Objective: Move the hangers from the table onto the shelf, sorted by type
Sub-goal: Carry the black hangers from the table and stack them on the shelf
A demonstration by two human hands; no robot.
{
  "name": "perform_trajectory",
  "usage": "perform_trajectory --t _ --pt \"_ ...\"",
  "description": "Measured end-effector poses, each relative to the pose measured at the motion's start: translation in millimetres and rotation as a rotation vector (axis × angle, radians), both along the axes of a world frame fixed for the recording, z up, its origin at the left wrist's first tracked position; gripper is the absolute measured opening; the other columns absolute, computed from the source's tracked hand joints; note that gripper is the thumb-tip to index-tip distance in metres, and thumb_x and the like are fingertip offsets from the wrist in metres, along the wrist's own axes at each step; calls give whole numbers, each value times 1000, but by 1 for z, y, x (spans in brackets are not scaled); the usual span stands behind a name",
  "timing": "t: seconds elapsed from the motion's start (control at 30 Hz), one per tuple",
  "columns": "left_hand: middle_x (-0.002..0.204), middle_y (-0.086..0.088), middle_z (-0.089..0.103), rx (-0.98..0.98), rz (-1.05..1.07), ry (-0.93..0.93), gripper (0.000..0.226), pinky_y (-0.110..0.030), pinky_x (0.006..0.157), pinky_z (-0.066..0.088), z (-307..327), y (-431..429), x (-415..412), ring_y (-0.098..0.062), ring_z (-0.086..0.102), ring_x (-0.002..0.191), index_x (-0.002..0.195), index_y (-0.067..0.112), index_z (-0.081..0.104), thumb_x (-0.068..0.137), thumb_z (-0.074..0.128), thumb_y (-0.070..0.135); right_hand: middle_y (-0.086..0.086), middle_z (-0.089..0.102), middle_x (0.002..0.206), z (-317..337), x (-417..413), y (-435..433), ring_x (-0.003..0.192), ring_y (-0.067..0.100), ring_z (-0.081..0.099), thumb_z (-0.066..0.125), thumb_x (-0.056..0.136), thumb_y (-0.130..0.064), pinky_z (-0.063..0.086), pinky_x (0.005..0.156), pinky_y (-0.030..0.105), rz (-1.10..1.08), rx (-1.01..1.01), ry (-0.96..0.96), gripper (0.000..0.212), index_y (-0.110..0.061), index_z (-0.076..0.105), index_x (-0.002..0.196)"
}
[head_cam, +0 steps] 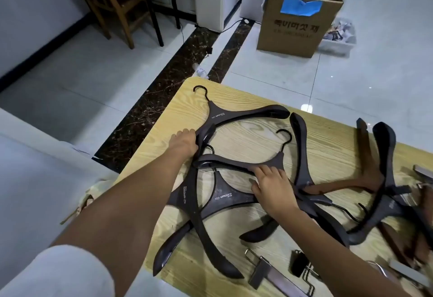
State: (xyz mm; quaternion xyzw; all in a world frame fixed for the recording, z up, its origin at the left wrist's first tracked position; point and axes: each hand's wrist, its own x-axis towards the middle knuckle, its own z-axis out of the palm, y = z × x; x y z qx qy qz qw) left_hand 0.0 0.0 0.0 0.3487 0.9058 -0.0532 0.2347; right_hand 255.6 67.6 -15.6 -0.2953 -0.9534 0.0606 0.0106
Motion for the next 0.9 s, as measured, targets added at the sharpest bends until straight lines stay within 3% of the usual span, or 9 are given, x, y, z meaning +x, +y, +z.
perform_trajectory --t 0.27,0.43,0.63,0.9 --pt "122 -13 54 -5 34 -18 22 -32 80 36 -17 6 -19 -31 54 113 116 8 48 94 47 12 2 67 93 -4 -11 11 84 27 61 62 79 -16 49 81 39 -2 56 39 29 -16 65 109" --pt "125 -16 50 -9 35 -25 28 -37 89 42 -15 10 -16 -35 52 115 120 3 44 94 48 13 3 68 92 -2 -11 10 84 27 62 63 79 -16 49 80 39 -8 36 10 29 -15 66 108" --pt "117 -17 58 -35 16 54 29 -34 76 41 6 4 -28 -34 58 107 116 3 45 92 56 15 4 68 94 1 -10 3 84 28 62 68 77 -16 49 80 40 -26 -7 -42 31 -15 66 108" --pt "121 -19 57 7 119 143 40 -39 85 44 33 -20 -49 -35 55 113 120 2 44 92 59 25 6 68 94 11 -4 -12 94 32 64 69 80 -18 49 87 42 -44 -69 -82 30 -16 66 110"
